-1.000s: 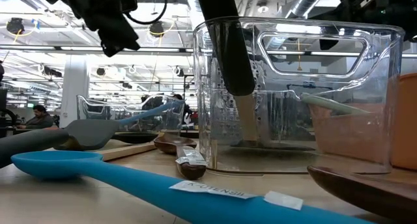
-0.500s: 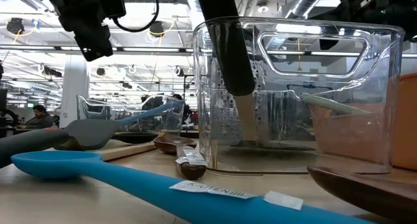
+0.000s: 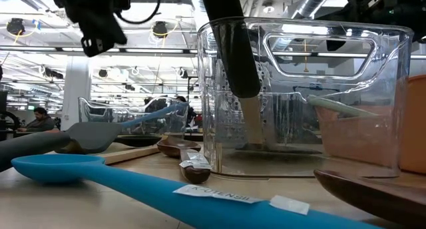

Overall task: Pick & Place Kitchen Items
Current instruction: Put the black spatula into the bottom transparent bin

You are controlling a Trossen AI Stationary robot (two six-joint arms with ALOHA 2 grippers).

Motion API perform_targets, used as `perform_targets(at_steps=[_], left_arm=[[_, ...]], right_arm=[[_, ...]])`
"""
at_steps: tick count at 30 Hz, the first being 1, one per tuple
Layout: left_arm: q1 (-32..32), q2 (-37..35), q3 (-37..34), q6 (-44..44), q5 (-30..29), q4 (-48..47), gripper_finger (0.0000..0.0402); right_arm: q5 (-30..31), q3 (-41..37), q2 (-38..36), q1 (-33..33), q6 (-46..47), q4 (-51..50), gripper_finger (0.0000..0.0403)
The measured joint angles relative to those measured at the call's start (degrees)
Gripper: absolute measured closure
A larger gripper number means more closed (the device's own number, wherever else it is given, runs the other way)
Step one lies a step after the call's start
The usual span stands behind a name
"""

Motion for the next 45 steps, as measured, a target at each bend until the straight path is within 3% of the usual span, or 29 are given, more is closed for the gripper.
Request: perform_targets(at_steps=[9,21,25,29,33,41,45], left_arm=[[-4.13,0.00,0.00,-0.22,0.03,9.87,0.0399],[-4.24,0.00,-0.02,1.15,0.49,12.89,0.0399],[-4.04,0.15,-0.04,3.42,-3.83,19.74,0.0399],[-3.52,0.61,-0.07,-1.64,-12.87,29.10,0.0399],[-4.73,4.33,0.05,-3.60,-14.64,39.92,0.0400],[-8.28,18.33,11.40,-1.43,-14.79,39.15,0.0400],[-9.56,22.43,22.83,0.17,-15.95,25.02,0.0400]], right_arm=[[0.00,0.00,0.00,-0.02,0.00,0.02,0.0402],[0.00,0.00,0.00,-0.02,0.00,0.83,0.0402],[0.00,0.00,0.01,-0.02,0.00,0.81,0.0402],[-0.02,0.00,0.00,0.00,0.00,0.79,0.0402],[-0.02,0.00,0.00,0.00,0.00,0.66,0.0402],[-0.03,0.00,0.00,0.29,0.00,0.09,0.0402],[-0.04,0.00,0.00,0.28,0.00,-0.23,0.0402]])
